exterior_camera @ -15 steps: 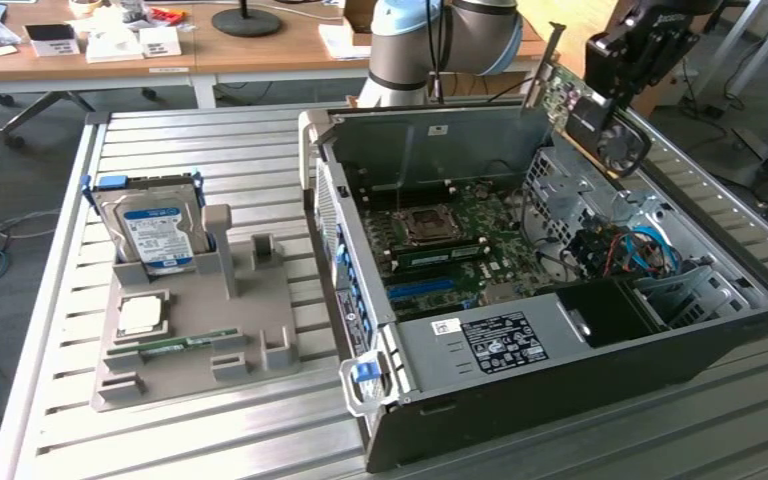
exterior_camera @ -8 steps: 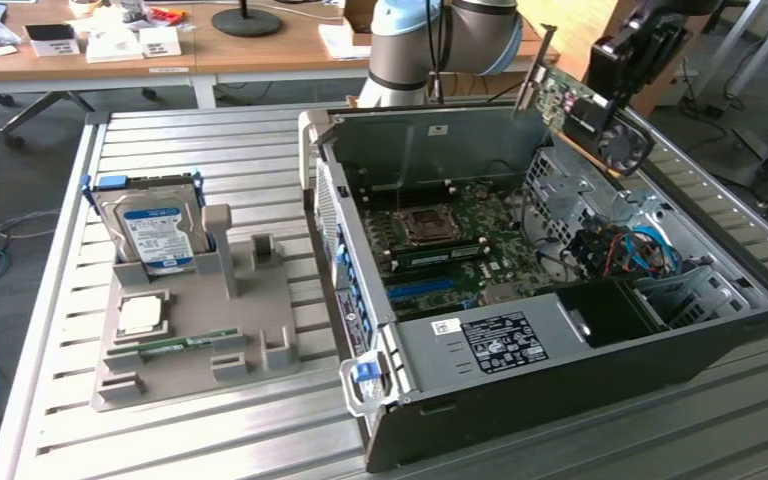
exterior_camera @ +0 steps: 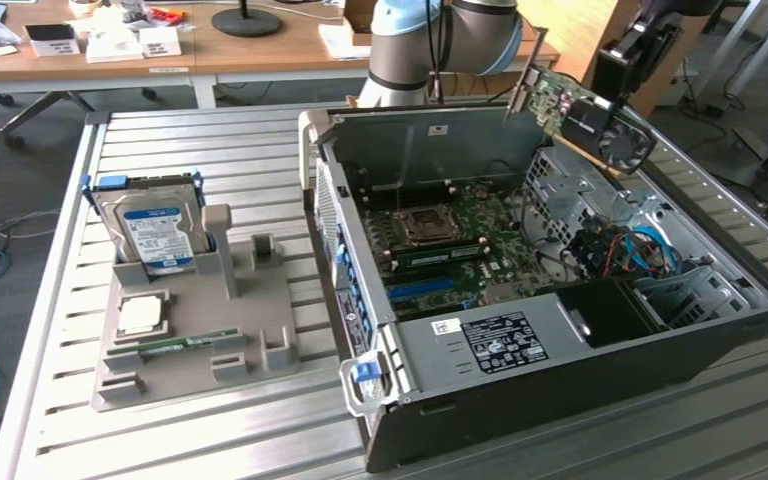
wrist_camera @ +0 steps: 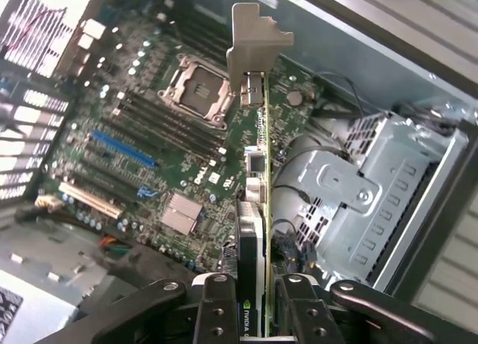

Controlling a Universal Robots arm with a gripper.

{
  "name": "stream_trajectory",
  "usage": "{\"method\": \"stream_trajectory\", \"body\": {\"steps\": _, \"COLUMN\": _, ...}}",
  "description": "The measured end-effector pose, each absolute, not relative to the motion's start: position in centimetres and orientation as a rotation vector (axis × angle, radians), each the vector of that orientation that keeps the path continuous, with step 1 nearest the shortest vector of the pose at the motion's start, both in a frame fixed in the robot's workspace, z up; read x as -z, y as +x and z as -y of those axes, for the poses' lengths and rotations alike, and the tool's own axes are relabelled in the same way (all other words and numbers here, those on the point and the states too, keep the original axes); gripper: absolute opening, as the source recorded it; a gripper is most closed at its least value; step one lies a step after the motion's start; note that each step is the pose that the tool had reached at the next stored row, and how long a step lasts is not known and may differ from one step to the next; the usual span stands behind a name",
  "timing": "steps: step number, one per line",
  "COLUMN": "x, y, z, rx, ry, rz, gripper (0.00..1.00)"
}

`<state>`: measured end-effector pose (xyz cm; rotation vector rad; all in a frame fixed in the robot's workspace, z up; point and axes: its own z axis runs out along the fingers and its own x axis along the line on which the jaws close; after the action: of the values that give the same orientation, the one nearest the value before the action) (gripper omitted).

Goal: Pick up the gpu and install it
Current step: 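Insert the gpu into the slot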

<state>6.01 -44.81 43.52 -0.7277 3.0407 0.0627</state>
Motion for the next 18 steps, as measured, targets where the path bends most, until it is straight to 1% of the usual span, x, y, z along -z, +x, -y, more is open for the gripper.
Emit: {"method": "stream_trajectory", "body": {"steps": 18, "x": -43.40, "y": 6.01, "z": 44.81, "rx": -0.065, "ry": -1.199, "rz": -2.895, "gripper": 0.27}}
